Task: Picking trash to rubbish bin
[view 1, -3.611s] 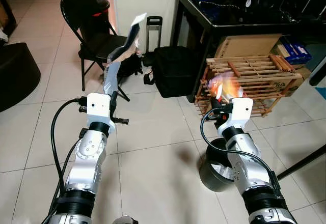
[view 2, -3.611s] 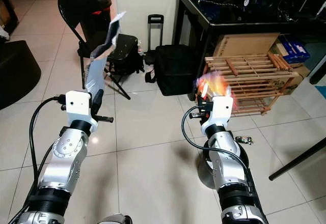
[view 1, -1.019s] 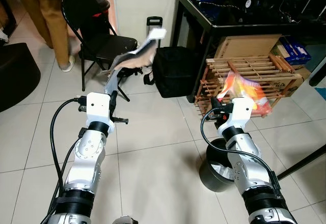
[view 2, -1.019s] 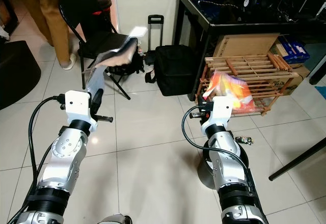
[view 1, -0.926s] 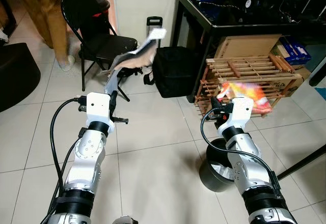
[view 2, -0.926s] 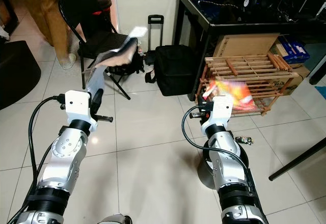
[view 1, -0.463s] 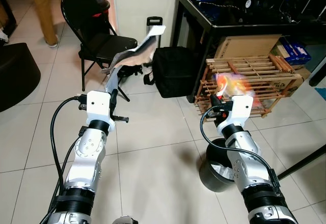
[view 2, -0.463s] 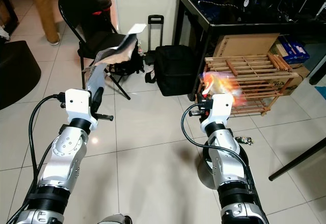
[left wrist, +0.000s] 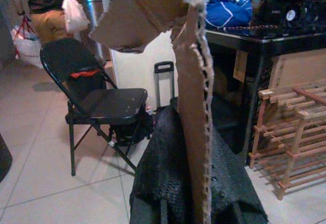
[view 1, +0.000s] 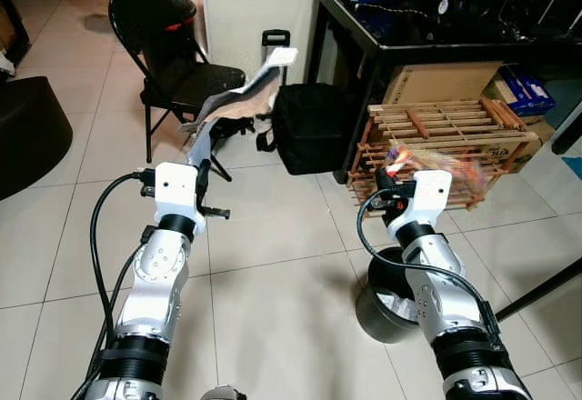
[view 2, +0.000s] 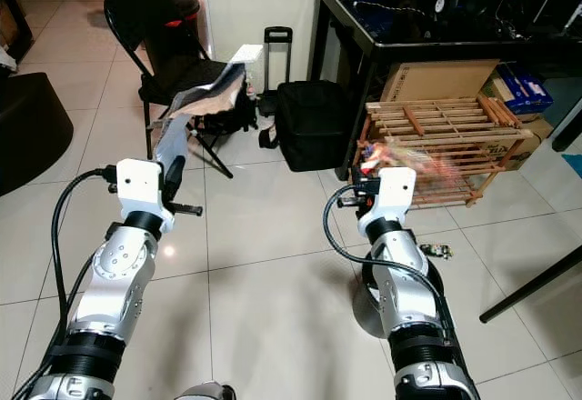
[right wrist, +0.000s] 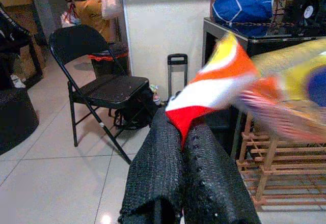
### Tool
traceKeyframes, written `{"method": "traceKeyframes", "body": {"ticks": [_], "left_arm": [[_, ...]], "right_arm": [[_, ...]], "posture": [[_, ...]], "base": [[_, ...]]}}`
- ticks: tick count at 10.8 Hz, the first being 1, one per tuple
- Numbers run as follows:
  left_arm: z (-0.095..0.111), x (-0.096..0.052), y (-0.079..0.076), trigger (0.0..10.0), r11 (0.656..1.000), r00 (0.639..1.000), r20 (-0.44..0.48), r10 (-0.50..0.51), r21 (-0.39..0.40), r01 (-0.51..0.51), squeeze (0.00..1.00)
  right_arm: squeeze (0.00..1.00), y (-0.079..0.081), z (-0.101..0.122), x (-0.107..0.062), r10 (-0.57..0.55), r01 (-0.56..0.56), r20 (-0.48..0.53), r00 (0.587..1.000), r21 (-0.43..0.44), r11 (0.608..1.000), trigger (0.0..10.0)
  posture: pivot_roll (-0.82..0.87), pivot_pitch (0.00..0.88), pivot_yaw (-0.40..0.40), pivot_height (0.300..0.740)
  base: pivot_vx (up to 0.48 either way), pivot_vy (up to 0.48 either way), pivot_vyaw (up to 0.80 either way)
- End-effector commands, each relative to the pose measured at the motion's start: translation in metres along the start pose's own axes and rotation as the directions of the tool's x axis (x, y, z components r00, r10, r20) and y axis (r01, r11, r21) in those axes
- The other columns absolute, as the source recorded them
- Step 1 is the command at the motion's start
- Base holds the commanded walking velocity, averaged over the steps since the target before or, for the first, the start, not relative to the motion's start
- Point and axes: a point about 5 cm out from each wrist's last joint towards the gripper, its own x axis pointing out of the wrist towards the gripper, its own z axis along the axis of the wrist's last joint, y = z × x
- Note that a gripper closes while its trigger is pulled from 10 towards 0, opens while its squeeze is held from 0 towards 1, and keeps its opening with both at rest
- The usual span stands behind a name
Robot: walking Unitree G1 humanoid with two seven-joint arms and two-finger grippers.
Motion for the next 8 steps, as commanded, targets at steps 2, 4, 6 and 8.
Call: {"method": "traceKeyframes", "body": {"ticks": [2, 4, 6, 8], "left_arm": [[0.0004, 0.0007, -0.0035, 10.0, 1.0, 1.0, 0.003, -0.012, 0.006, 0.012, 0.0], [0.0003, 0.0005, -0.0033, 10.0, 1.0, 1.0, 0.002, -0.011, 0.006, 0.011, 0.0], [0.0001, 0.0007, -0.0028, 10.0, 1.0, 1.0, 0.0, -0.011, 0.006, 0.011, 0.0], [0.0001, 0.0008, -0.0024, 10.0, 1.0, 1.0, -0.001, -0.012, 0.008, 0.012, 0.0]], "right_arm": [[0.0, -0.0057, 0.0017, -0.0009, -0.014, 0.014, 0.005, 1.0, 0.0, 1.0, 10.0], [0.0, -0.0055, 0.0015, -0.0009, -0.014, 0.014, 0.005, 1.0, 0.0, 1.0, 10.0], [0.0, -0.0042, 0.001, -0.0003, -0.012, 0.012, 0.004, 1.0, 0.002, 1.0, 10.0], [0.0, -0.0035, 0.0006, -0.0003, -0.012, 0.012, 0.003, 1.0, 0.004, 1.0, 10.0]], "posture": [[0.05, 0.0, -0.062, 0.74], [0.05, 0.0, -0.062, 0.74], [0.05, 0.0, -0.062, 0.74], [0.05, 0.0, -0.061, 0.74]], "base": [[0.0, 0.0, 0.0], [0.0, 0.0, 0.0], [0.0, 0.0, 0.0], [0.0, 0.0, 0.0]]}}
